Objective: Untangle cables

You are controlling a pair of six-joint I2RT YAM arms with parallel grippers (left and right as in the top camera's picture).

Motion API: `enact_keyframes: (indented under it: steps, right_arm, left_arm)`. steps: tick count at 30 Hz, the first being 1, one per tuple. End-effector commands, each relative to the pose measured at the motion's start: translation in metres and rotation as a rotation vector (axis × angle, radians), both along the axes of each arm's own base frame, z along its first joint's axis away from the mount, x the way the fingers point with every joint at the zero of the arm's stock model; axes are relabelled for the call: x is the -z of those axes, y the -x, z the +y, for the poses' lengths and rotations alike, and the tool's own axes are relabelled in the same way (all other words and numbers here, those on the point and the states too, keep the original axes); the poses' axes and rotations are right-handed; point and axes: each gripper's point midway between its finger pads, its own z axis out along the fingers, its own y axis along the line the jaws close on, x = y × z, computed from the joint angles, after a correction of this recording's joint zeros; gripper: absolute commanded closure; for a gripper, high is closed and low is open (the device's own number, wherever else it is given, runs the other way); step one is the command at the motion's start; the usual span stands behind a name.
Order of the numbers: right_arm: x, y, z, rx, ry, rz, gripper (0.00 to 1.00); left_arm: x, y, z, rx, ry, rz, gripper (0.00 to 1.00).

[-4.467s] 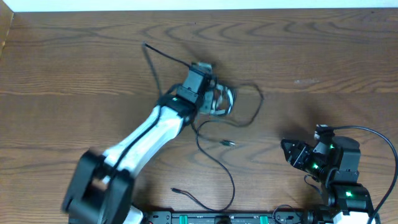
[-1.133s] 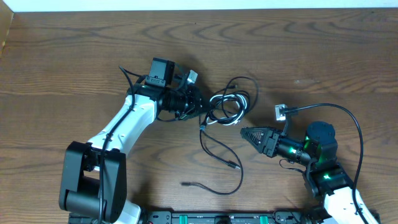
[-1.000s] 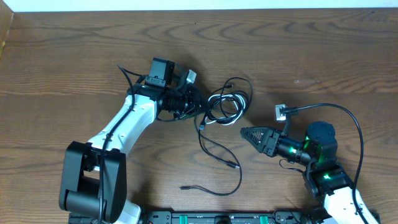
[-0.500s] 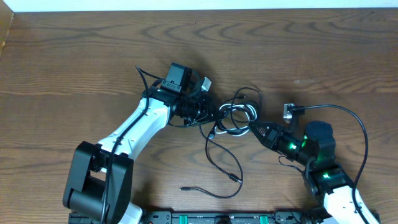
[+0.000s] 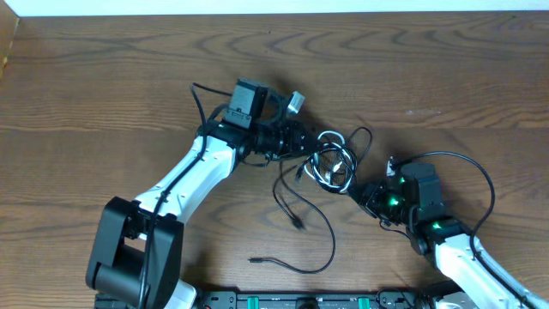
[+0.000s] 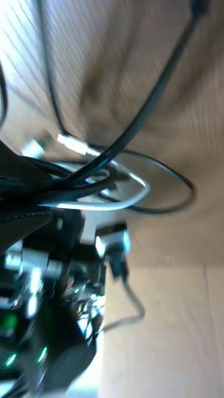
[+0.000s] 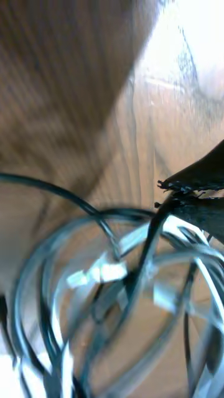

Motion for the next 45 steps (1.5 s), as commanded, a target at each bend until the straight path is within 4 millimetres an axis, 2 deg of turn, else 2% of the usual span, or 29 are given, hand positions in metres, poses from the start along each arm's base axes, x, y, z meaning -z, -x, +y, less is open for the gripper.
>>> enact_keyframes:
  steps: [1,10,12,14,16,18,21,25,29,36,39,42,45]
  right_arm:
    - [0.017,0.001,-0.013,0.016,0.098,0.018,0.98]
    - [0.036,0.016,-0.029,0.05,0.192,0.106,0.99]
    - [0.037,0.017,-0.029,0.037,0.194,0.107,0.99]
    - [0.034,0.017,-0.025,0.013,0.179,0.092,0.99]
    - [0.024,0.013,-0.012,-0.069,0.139,0.024,0.99]
    - [0.005,0.009,0.008,-0.202,0.07,-0.104,0.92]
    - [-0.029,0.005,0.034,-0.358,-0.045,-0.289,0.72]
    - [-0.048,-0.007,0.038,-0.35,-0.072,-0.385,0.67]
    - [-0.062,-0.016,0.041,-0.326,-0.102,-0.434,0.67]
    - [-0.056,-0.028,0.03,-0.22,-0.065,-0.402,0.75]
    - [-0.052,-0.031,0.026,-0.186,-0.047,-0.384,0.83]
    - [-0.039,-0.032,0.017,-0.143,0.006,-0.337,0.99]
    - [-0.017,-0.028,0.002,-0.086,0.087,-0.252,0.99]
  left_arm:
    - [-0.049,0.0,0.002,0.07,0.157,-0.087,0.92]
    - [-0.066,-0.029,0.049,-0.039,0.195,-0.118,0.93]
    - [-0.072,-0.032,0.063,-0.049,0.231,-0.114,0.92]
    - [-0.073,-0.034,0.068,-0.06,0.236,-0.112,0.92]
    - [-0.073,-0.034,0.068,-0.061,0.235,-0.112,0.92]
    - [-0.072,-0.033,0.067,-0.056,0.235,-0.11,0.92]
    - [-0.072,-0.031,0.063,-0.046,0.235,-0.105,0.92]
    - [-0.07,-0.025,0.057,-0.03,0.233,-0.081,0.92]
    - [-0.066,-0.017,0.051,-0.015,0.226,-0.04,0.92]
    - [-0.065,-0.007,0.04,0.014,0.223,-0.005,0.92]
    - [-0.065,-0.003,0.036,0.0,0.224,0.07,0.92]
    - [-0.067,-0.001,0.034,0.0,0.239,0.116,0.92]
    - [-0.076,0.005,0.033,0.046,0.284,0.116,0.92]
